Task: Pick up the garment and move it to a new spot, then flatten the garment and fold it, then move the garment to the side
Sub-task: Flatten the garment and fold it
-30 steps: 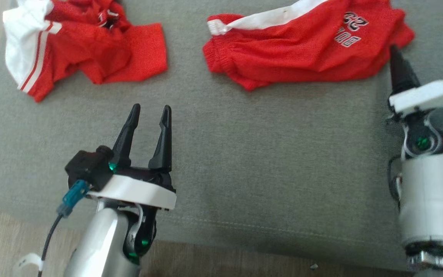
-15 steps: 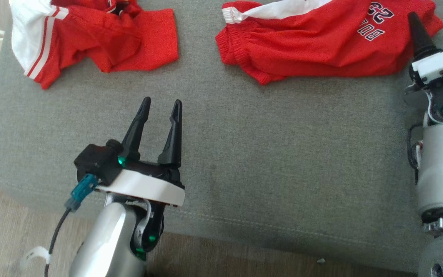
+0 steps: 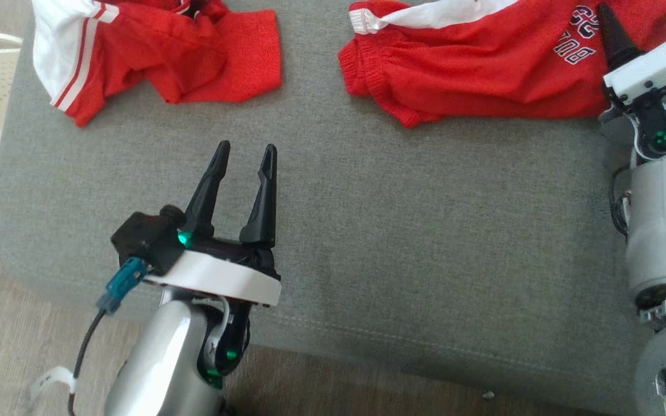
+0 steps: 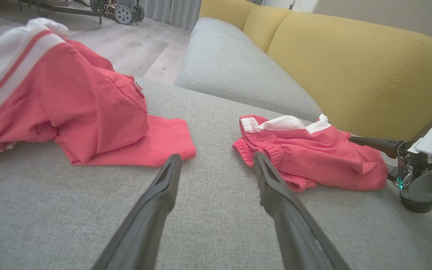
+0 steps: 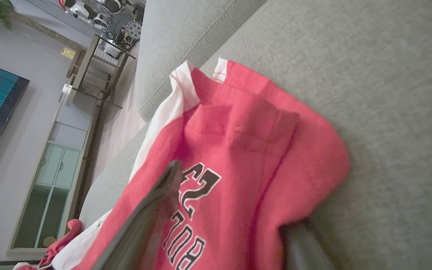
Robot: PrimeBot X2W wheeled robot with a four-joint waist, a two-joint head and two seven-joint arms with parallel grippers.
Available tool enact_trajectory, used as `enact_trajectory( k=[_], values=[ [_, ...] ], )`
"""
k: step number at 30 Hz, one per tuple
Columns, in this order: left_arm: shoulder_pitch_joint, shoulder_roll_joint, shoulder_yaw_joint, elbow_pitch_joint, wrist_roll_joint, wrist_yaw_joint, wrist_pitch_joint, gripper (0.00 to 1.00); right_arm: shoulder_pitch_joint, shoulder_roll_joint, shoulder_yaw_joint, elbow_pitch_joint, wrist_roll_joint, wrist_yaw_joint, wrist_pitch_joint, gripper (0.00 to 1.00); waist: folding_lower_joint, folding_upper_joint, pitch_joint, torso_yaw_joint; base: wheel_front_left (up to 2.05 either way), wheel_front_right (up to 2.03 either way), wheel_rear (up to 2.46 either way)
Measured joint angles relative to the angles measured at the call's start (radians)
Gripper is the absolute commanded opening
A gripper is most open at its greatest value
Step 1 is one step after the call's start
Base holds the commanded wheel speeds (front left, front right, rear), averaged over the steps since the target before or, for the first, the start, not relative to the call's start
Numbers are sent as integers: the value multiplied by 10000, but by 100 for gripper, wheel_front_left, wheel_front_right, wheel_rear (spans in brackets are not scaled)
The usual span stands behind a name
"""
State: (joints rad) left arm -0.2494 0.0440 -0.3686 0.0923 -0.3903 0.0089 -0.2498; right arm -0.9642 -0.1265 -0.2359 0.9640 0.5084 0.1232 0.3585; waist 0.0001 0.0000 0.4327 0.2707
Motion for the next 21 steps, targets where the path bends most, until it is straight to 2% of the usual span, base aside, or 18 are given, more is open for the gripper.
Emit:
enact_trajectory(
  k=[1,10,21],
  values=[
    [-1,0,-2,-4,0,0,0,100,-39,0,2,71,-73,0,-52,0,0,0,-12,12,0,0,0],
    [8,-2,132,2,-2,12,0,100,89,249,-176,324,107,4,-1346,0,0,0,-314,-176,0,0,0],
    [269,-4,299,52,19,0,0,100,1276,424,-951,360,447,12,-3045,0,0,0,-1001,-832,0,0,0]
  ],
)
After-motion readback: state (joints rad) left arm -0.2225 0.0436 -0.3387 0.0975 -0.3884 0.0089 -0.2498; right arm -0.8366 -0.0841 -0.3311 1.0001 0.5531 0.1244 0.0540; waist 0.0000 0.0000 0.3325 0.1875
